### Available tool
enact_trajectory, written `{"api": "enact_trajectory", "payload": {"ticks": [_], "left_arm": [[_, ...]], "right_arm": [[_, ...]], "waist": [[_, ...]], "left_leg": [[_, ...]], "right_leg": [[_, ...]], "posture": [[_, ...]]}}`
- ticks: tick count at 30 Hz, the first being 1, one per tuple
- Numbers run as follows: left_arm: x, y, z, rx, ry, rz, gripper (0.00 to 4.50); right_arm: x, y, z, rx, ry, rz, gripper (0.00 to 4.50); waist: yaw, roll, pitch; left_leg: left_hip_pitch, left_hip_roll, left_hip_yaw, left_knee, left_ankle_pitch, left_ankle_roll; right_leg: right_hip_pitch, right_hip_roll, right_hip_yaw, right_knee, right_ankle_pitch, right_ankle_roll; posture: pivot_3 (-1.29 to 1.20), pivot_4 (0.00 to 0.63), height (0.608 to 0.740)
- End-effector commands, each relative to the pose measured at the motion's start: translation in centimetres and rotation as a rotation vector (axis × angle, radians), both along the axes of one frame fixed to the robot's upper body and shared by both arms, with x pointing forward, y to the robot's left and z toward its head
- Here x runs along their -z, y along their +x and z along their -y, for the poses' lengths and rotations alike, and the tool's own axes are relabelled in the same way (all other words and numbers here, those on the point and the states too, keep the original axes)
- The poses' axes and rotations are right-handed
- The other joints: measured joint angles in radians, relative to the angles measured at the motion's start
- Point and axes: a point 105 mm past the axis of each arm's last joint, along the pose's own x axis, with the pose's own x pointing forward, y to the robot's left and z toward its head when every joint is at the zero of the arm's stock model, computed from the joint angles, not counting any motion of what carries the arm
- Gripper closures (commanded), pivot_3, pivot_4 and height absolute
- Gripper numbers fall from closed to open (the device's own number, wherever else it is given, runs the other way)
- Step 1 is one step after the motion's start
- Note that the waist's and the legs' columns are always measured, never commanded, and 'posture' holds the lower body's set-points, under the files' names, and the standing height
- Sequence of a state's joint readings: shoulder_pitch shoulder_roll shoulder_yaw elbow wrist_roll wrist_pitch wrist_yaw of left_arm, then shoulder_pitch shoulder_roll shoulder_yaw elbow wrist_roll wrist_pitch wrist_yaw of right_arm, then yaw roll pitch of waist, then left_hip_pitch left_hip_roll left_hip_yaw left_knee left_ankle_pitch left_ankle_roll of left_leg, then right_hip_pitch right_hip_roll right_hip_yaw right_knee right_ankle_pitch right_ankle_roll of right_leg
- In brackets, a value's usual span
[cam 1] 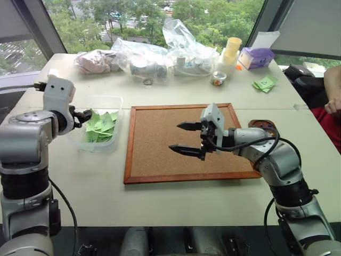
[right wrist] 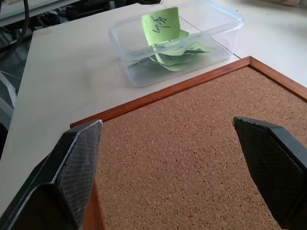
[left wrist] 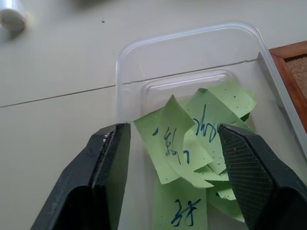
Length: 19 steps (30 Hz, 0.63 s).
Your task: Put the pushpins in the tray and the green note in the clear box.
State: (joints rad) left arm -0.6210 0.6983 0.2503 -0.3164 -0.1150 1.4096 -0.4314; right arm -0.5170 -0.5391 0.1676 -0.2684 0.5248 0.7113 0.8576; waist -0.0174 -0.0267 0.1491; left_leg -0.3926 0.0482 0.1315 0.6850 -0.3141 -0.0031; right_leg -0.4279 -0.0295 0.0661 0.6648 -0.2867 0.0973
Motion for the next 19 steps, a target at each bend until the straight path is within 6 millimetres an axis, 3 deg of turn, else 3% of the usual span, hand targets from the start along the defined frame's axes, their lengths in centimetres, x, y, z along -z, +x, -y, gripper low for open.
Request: {"api": "enact_trajectory", "payload": {"ticks": [1, 4, 6, 9, 11, 13, 15, 17, 19], "left_arm": [[-1.1, -0.2, -0.7, -0.02, 0.036, 0.04, 0.04], [-1.4, -0.1, -0.8, -0.007, 0.094, 0.046, 0.04], [-2.9, 0.1, -0.3, 0.034, 0.13, 0.11, 0.04], [-5.3, 0.5, 2.7, 0.202, 0.073, 0.211, 0.04], [-5.9, 0.2, 5.0, 0.331, 0.009, 0.235, 0.04], [-4.6, -1.6, 8.8, 0.597, -0.055, 0.191, 0.04], [-3.3, -3.3, 11.1, 0.774, -0.107, 0.157, 0.04], [-2.5, -3.8, 11.9, 0.814, -0.161, 0.144, 0.04], [-0.1, -3.9, 12.5, 0.813, -0.168, 0.062, 0.04]], "right_arm": [[-0.7, 0.0, 0.2, 0.01, 0.015, 0.034, 0.0], [-0.4, 0.1, 0.8, 0.035, 0.009, 0.023, 0.0], [-0.4, 0.3, 1.3, 0.056, 0.007, 0.02, 0.0], [-1.1, 0.9, 2.6, 0.127, 0.054, 0.012, 0.0], [-1.6, 1.4, 3.8, 0.184, 0.09, 0.008, 0.0], [-1.9, 1.6, 5.4, 0.267, 0.113, -0.002, 0.0], [-1.9, 1.3, 7.0, 0.325, 0.109, -0.014, 0.0], [-1.7, 0.8, 7.9, 0.353, 0.089, -0.024, 0.0], [-1.2, 0.5, 8.8, 0.393, 0.038, -0.029, 0.0]], "waist": [[0.0, 0.0, 0.0], [-0.001, 0.0, 0.0], [0.0, 0.0, 0.0], [0.005, -0.001, 0.0], [0.009, -0.002, 0.0], [0.005, -0.001, 0.0], [0.001, -0.001, 0.0], [0.001, -0.001, 0.0], [-0.002, -0.001, 0.0]], "left_leg": [[0.0, 0.0, 0.0, 0.0, 0.0, 0.0], [0.0, 0.0, 0.0, 0.0, 0.0, 0.0], [0.0, 0.0, 0.0, 0.0, 0.0, 0.0], [0.0, 0.0, 0.0, 0.0, 0.0, 0.0], [0.0, -0.001, 0.0, 0.0, 0.0, 0.0], [0.0, -0.001, 0.0, 0.0, 0.0, 0.0], [0.0, -0.001, 0.001, -0.001, -0.001, 0.001], [0.0, 0.0, 0.001, -0.002, -0.001, 0.0], [0.0, 0.001, 0.001, -0.001, 0.0, -0.001]], "right_leg": [[0.0, 0.0, 0.0, 0.0, 0.0, 0.0], [0.0, 0.0, 0.0, 0.0, 0.0, 0.0], [0.0, 0.0, 0.0, 0.0, 0.0, 0.0], [0.0, 0.0, 0.0, 0.0, 0.0, 0.0], [0.0, -0.001, 0.0, 0.0, 0.0, 0.0], [0.001, -0.001, 0.0, 0.0, 0.0, 0.0], [0.001, -0.002, 0.0, -0.001, 0.0, 0.0], [0.0, -0.002, 0.0, -0.001, 0.0, 0.0], [0.0, 0.0, 0.0, 0.0, 0.0, 0.0]], "posture": [[0.0, 0.15, 0.738], [0.0, 0.15, 0.738], [0.0, 0.15, 0.738], [0.0, 0.15, 0.738], [0.0, 0.15, 0.738], [0.0, 0.15, 0.738], [0.0, 0.15, 0.738], [0.0, 0.15, 0.738], [0.0, 0.15, 0.738]]}}
